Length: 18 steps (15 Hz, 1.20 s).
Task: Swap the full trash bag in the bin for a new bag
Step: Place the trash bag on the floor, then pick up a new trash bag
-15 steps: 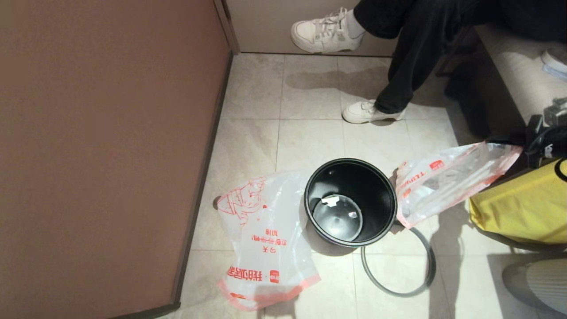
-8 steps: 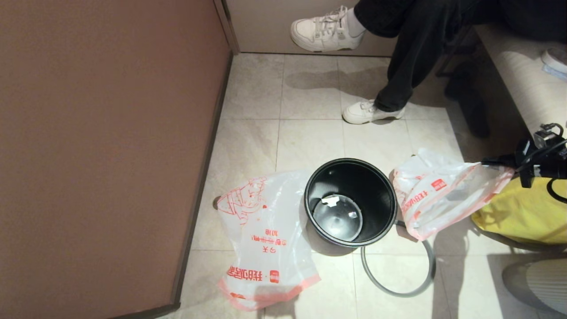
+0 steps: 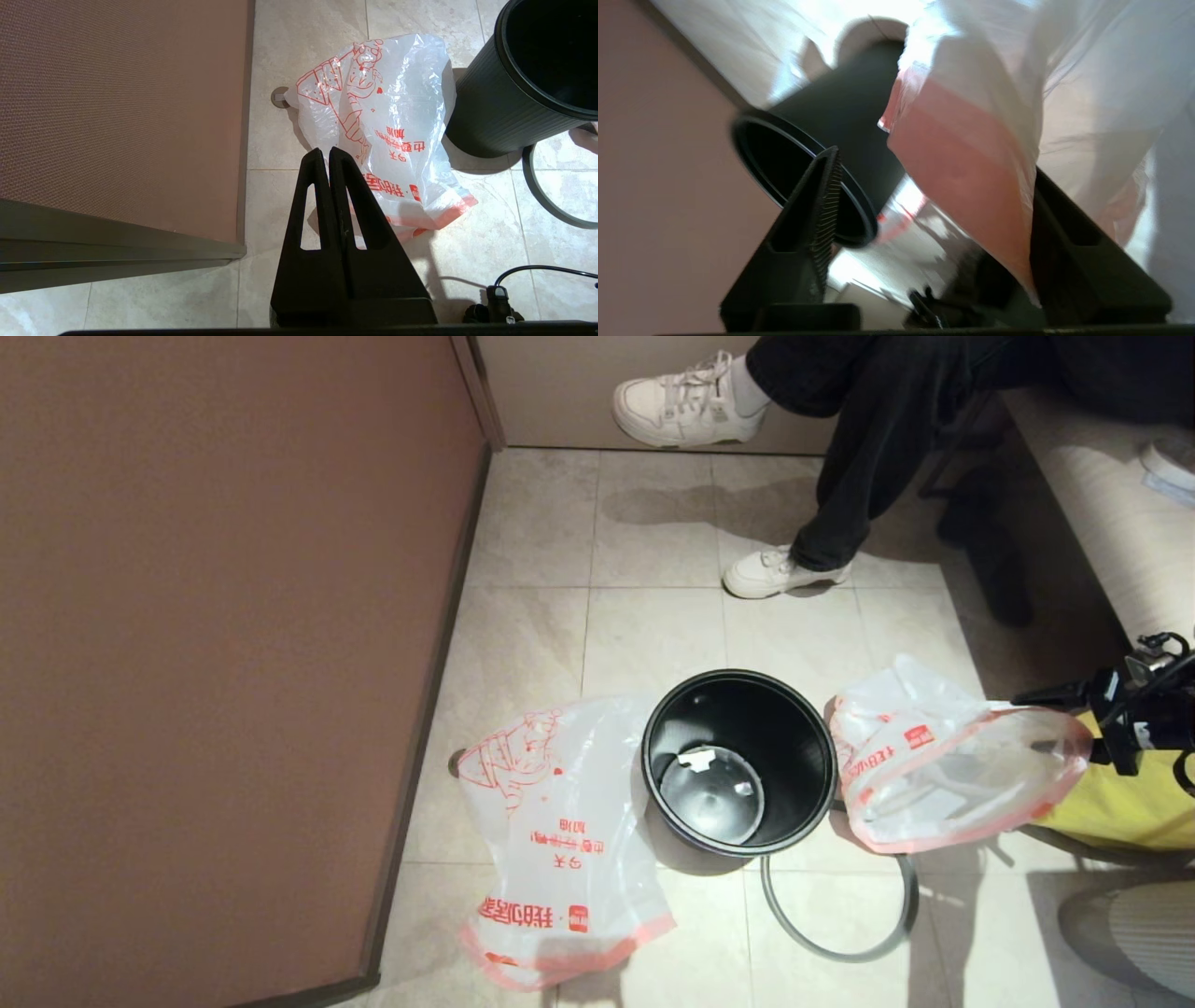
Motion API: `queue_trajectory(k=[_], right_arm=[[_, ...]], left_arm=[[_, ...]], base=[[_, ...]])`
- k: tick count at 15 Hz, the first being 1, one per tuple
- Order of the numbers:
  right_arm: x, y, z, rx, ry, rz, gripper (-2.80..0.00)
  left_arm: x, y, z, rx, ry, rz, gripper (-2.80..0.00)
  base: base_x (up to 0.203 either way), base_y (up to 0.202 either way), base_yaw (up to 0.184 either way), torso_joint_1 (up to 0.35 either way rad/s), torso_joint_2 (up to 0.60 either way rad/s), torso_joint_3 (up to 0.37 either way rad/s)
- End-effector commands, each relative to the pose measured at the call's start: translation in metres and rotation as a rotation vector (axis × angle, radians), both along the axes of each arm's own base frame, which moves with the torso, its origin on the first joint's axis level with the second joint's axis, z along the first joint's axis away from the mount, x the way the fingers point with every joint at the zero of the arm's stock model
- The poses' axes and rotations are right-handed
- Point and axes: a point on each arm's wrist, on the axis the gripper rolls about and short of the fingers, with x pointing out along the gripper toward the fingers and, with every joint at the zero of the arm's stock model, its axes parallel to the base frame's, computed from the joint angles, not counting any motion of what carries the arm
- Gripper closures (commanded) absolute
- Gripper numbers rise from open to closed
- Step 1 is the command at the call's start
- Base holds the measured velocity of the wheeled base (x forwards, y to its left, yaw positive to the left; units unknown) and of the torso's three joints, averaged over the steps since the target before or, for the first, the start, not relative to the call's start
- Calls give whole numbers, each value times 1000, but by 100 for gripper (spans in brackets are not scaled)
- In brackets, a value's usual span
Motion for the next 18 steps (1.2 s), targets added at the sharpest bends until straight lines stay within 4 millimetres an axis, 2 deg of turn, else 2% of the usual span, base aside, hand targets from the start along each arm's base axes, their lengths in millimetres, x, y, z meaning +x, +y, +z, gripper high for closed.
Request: queue_trajectory(k=[1,4,6,10,12,13,16,18], right_arm=[[-22,7,12,-23,24,14,-280],[-53,19,27,-35,65,18,-280],[-72,28,29,-80,112,14,-280],[-86,34,24,-126,190,6,-280],[-101,42,25,-138,197,7,-280],[-107,45,25,-152,198,15,0],[-120,56,29,-171,187,46,0],[-130,76,37,-177,169,120,0]], left_arm=[[0,0,0,0,1,0,0],[0,0,0,0,1,0,0],[0,0,0,0,1,0,0],[0,0,0,0,1,0,0],[0,0,0,0,1,0,0],[0,0,0,0,1,0,0],[0,0,0,0,1,0,0],[0,0,0,0,1,0,0]], base=[[0,0,0,0,0,0],[0,0,0,0,0,0],[0,0,0,0,0,0],[0,0,0,0,0,0],[0,0,0,0,0,0],[0,0,0,0,0,0],[0,0,0,0,0,0],[0,0,0,0,0,0]])
